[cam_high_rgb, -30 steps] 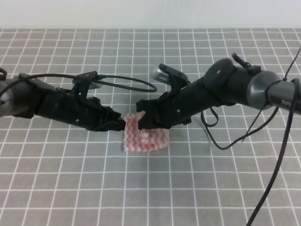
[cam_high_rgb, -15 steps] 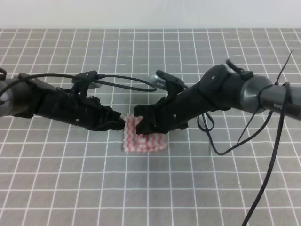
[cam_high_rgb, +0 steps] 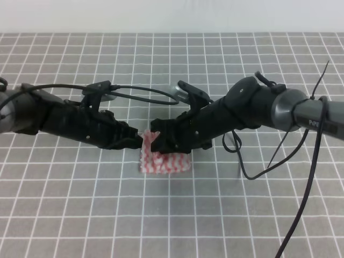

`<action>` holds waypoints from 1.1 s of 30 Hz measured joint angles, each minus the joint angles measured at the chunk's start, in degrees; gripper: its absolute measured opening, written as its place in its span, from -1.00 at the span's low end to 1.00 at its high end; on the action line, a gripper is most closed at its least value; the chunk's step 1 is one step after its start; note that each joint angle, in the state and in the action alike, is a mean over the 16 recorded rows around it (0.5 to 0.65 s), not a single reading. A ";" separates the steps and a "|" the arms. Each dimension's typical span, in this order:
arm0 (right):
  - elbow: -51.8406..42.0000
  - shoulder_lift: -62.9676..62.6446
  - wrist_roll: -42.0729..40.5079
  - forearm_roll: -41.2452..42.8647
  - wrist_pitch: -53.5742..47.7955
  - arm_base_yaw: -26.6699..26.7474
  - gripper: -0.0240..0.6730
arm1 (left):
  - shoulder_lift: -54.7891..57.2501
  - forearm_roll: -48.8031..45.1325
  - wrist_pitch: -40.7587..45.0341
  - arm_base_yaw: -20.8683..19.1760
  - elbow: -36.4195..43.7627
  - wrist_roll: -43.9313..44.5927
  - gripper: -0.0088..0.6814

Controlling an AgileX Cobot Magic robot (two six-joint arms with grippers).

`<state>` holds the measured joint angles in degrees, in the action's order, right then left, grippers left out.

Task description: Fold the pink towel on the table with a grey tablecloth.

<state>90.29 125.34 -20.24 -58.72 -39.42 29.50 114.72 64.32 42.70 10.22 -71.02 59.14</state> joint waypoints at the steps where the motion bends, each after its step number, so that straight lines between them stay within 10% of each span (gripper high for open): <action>1: 0.00 0.00 -0.18 -0.46 -0.08 0.00 -0.67 | -0.06 -0.01 0.00 0.00 -0.02 -0.01 -0.98; 17: 0.01 -0.14 -3.13 -6.65 -5.04 -0.88 -0.50 | -1.35 -0.17 1.04 0.00 -2.58 -0.08 -0.98; 33: 0.01 -3.28 0.20 3.77 -12.14 -7.67 -0.88 | -1.59 -1.19 1.86 4.58 -3.11 -0.29 -0.98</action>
<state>90.29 122.06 -20.03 -54.95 -51.56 21.83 113.13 63.13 44.56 14.80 -74.12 58.85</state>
